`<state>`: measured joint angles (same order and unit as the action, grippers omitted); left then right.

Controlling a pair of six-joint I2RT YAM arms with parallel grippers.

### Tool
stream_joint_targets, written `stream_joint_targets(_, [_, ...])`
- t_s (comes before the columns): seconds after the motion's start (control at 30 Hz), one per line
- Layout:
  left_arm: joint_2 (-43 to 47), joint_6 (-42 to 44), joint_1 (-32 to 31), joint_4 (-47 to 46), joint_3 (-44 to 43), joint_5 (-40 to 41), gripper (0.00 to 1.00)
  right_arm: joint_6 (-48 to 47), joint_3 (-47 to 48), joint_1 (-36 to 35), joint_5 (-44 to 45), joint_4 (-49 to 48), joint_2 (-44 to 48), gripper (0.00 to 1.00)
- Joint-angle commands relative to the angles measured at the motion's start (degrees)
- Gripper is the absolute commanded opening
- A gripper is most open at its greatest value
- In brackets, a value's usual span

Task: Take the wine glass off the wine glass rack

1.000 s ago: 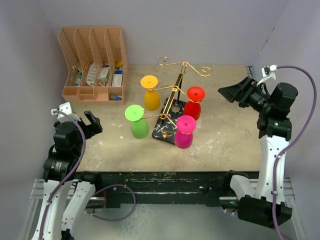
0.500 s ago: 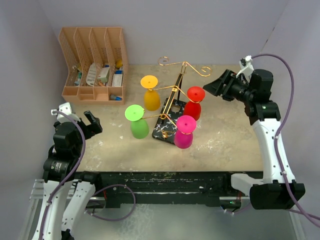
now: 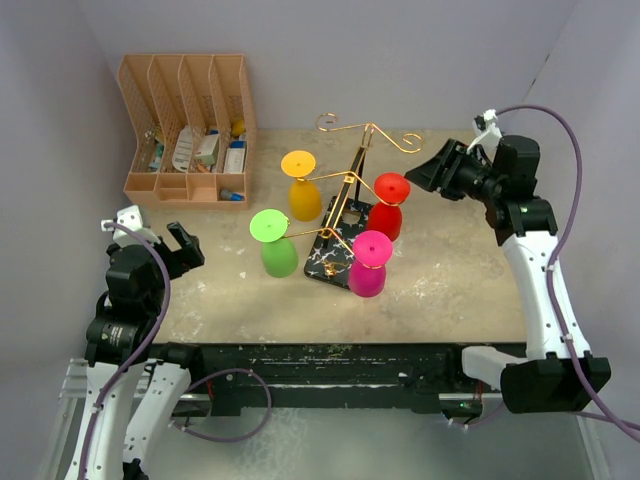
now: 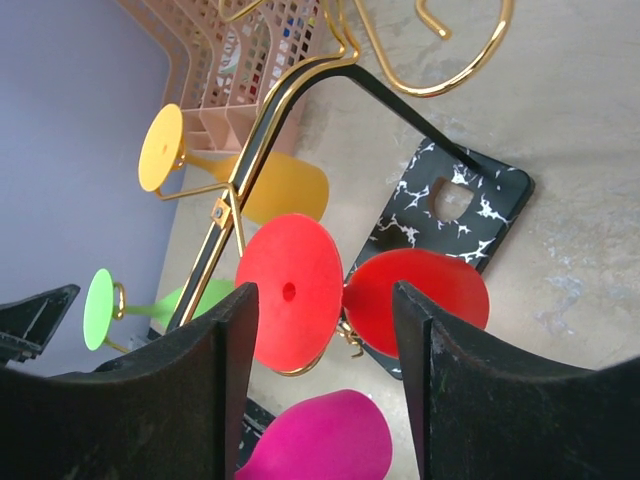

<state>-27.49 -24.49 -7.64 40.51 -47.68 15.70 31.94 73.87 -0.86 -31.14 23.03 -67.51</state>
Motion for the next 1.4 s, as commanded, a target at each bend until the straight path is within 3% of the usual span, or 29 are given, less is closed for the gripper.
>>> stream_joint_targets(0.0, [0.15, -0.29, -0.27, -1.37, -1.43, 0.64, 0.99, -1.57, -0.04, -0.90, -2.96, -2.53, 0.52, 0.56])
stream_joint_targets(0.6, [-0.04, -0.29, -0.27, -1.38, -1.46, 0.78, 0.99, -2.48, -2.28, -4.05, -0.83, -3.69, -0.72, 0.48])
stream_joint_targets(1.17, [0.05, -0.37, -0.24, -1.45, -1.36, 0.91, 0.99, -0.49, -2.39, -4.15, -0.17, -6.52, 1.33, 0.02])
stream_joint_targets(1.37, [0.06, -0.37, -0.27, -1.46, -1.36, 0.91, 1.00, 1.98, -2.43, -4.15, 0.22, -7.95, 3.49, 0.00])
